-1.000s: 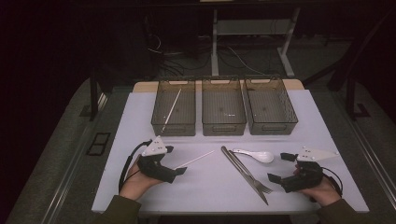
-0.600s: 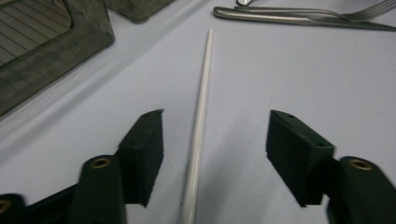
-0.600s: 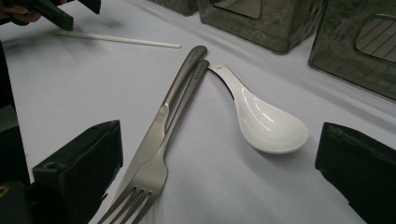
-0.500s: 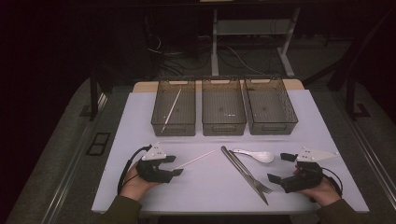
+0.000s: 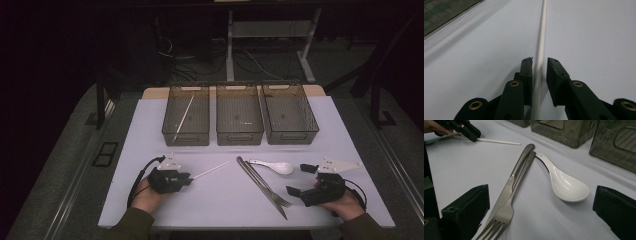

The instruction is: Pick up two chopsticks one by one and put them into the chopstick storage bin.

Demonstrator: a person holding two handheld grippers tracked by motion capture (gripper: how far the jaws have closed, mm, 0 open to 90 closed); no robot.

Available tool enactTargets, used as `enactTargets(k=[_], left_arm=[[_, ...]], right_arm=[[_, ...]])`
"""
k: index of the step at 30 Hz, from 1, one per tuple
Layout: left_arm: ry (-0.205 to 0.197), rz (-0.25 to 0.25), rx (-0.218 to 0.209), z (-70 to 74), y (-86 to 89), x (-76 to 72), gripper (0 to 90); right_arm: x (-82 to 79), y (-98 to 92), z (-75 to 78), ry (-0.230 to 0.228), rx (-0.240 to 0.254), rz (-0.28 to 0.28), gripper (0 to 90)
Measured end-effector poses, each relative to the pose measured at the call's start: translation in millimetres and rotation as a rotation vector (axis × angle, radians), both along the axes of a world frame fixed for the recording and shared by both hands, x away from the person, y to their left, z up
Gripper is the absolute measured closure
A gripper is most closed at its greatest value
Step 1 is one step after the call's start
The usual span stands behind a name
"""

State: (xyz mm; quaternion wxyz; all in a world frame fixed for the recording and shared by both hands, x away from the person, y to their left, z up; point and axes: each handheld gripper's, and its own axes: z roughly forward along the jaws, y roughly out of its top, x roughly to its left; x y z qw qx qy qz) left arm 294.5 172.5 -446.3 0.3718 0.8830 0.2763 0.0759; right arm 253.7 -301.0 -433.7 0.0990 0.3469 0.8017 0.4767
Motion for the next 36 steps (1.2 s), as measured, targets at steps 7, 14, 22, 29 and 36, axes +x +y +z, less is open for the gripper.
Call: enactTargets(k=[7, 14, 22, 29, 36], left_arm=[[-0.016, -0.017, 0.023, 0.2, -0.7, -0.5, 82.1], [0.0, -0.013, 0.016, 0.5, -1.3, -0.3, 83.4], [0.018, -0.004, 0.023, 2.0, -2.1, -0.5, 84.4], [0.029, 0.029, -0.02, 6.7, 2.1, -0.7, 84.4], [0.013, 0.037, -0.076, 14.8, 2.7, -4.2, 84.4]], right_arm=[[-0.1, 0.2, -0.1, 0.0, -0.001, 0.0, 1.0], [-0.3, 0.4, -0.1, 0.0, -0.001, 0.001, 1.0], [-0.6, 0.2, 0.1, -0.001, -0.003, 0.003, 1.0], [-0.5, -0.1, 0.2, -0.003, -0.004, 0.003, 1.0], [-0.6, -0.1, 0.3, -0.003, -0.004, 0.003, 1.0]])
